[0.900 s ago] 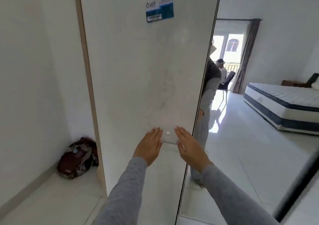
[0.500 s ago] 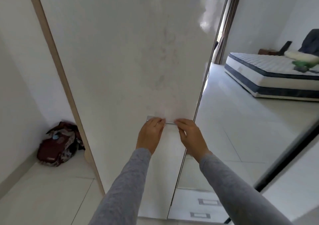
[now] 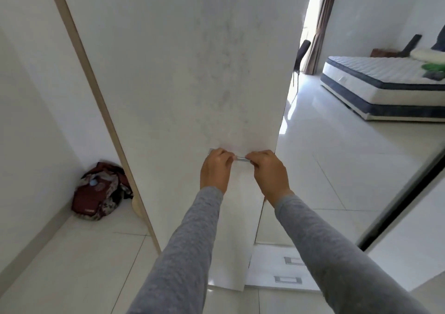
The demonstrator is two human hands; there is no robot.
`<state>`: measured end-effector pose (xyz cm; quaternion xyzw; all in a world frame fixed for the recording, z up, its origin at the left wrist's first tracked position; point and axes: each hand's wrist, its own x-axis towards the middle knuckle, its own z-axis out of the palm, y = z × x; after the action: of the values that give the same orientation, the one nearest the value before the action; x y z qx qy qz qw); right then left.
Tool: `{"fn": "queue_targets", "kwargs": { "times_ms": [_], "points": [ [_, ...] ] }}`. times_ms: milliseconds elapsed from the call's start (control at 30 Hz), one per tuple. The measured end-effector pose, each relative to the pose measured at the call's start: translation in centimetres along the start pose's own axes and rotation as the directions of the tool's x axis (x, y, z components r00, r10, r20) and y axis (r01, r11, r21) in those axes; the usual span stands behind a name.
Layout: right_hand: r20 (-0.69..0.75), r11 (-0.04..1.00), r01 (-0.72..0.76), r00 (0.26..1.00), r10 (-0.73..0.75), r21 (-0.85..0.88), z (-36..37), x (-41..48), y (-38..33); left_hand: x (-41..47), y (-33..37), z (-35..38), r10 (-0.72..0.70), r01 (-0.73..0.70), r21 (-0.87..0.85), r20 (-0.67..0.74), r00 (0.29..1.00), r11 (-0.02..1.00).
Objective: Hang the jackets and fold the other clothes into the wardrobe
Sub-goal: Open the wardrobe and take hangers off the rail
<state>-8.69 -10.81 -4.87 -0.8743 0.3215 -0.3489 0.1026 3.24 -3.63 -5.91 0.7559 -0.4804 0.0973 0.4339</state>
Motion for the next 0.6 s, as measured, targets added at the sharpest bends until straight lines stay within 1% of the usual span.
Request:
{"fn": "queue_targets", "kwargs": {
  "times_ms": [67, 133, 200, 300, 400, 467, 500, 533, 567, 600],
  "points": [
    [-0.023, 1.0, -0.002, 1.0, 0.002, 0.007, -0.2, -1.2, -0.8, -1.0, -0.1, -0.7, -0.026, 0.026, -0.01, -0.003, 1.0, 1.0],
    [-0.055, 0.999, 0.039, 0.998, -0.037, 0.029, -0.4, -2.6, -1.4, -2.2, -0.1, -1.3, -0.041, 0.041, -0.019, 0.012, 0.999, 0.999],
    [-0.08, 0.987, 0.153, 0.986, -0.149, 0.049, -1.1, -4.4, -1.3, -4.1, 0.5, -1.8, -0.052, 0.052, -0.017, 0.031, 0.998, 0.998],
    [-0.015, 0.932, 0.356, 0.934, -0.356, 0.071, -1.9, -7.1, 0.0, -6.9, 1.4, -2.9, -0.092, 0.092, 0.002, 0.031, 0.995, 0.996],
    [0.012, 0.89, 0.424, 0.902, -0.432, 0.167, -3.6, -9.3, 0.3, -9.2, 1.9, -5.3, -0.133, 0.126, 0.09, 0.073, 0.988, 0.988],
    [-0.029, 0.841, 0.511, 0.857, -0.514, 0.177, -5.3, -10.5, -0.8, -11.0, 1.9, -6.9, -0.159, 0.139, 0.153, 0.128, 0.979, 0.978],
    [-0.08, 0.807, 0.553, 0.832, -0.549, 0.205, -6.3, -10.8, -1.4, -12.0, 1.8, -7.6, -0.184, 0.155, 0.19, 0.151, 0.971, 0.969],
    [-0.145, 0.785, 0.564, 0.825, -0.546, 0.256, -7.2, -11.0, -2.0, -12.9, 2.0, -8.2, -0.21, 0.17, 0.232, 0.159, 0.965, 0.958],
    [-0.2, 0.774, 0.546, 0.838, -0.508, 0.321, -8.5, -10.8, -2.7, -13.8, 2.1, -8.6, -0.202, 0.158, 0.279, 0.137, 0.97, 0.947],
    [-0.226, 0.775, 0.499, 0.867, -0.445, 0.388, -9.5, -10.5, -3.4, -14.4, 2.1, -9.0, -0.193, 0.146, 0.316, 0.12, 0.974, 0.937]
  ]
}}
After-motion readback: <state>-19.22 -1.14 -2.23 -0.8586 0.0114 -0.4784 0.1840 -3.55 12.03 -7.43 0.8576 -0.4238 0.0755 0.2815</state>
